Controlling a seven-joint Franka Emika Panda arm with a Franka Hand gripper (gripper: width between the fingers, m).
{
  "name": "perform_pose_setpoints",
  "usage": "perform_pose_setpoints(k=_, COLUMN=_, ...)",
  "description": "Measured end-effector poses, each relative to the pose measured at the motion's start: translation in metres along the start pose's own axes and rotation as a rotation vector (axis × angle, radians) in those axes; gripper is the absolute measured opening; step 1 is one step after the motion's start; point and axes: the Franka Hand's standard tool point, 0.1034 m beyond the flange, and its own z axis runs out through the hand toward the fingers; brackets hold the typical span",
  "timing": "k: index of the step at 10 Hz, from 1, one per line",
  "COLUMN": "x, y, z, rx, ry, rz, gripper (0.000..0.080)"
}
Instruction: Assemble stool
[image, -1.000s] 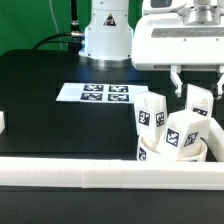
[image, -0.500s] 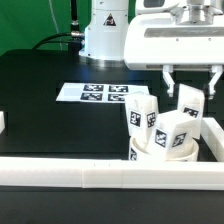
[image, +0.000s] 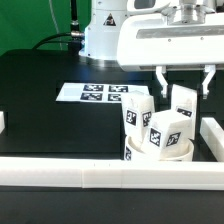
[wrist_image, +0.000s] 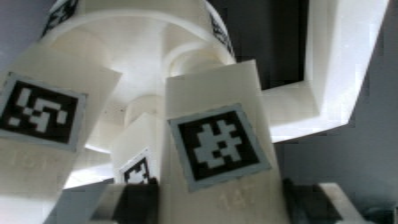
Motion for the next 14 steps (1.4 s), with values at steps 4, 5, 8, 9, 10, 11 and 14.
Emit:
perform_pose_setpoints(k=4, x=0.003, y=-0.006, z=-0.005, rx=0.004, ry=-0.019, rz=-0.014, gripper=0.0592)
perform_pose_setpoints(k=5, x=0.008, y=-0.007, z=-0.01, rx=0.009, ry=-0.026, rz=-0.013, gripper=0.0638)
perform_pose_setpoints(k=8, x=0.009, y=-0.009, z=-0.013, rx=0.012, ry=-0.045, rz=-0.009, gripper=0.0648)
perform_pose_setpoints(k=9, x=0.009, y=-0.009, z=-0.013, rx=0.012, ry=-0.045, rz=-0.009, gripper=0.0648)
perform_pose_setpoints(k=10, x=0.009, y=-0.009, z=-0.013, rx=0.012, ry=-0.045, rz=-0.009, gripper=0.0648)
perform_pose_setpoints(k=11, x=0.008, y=-0.008, z=-0.012, rx=0.012, ry=-0.046, rz=-0.016, gripper=0.0648)
perform_pose_setpoints(k=14, x=0.016, y=-0.006, z=-0.018, rx=0.016, ry=-0.038, rz=-0.071, gripper=0.0648)
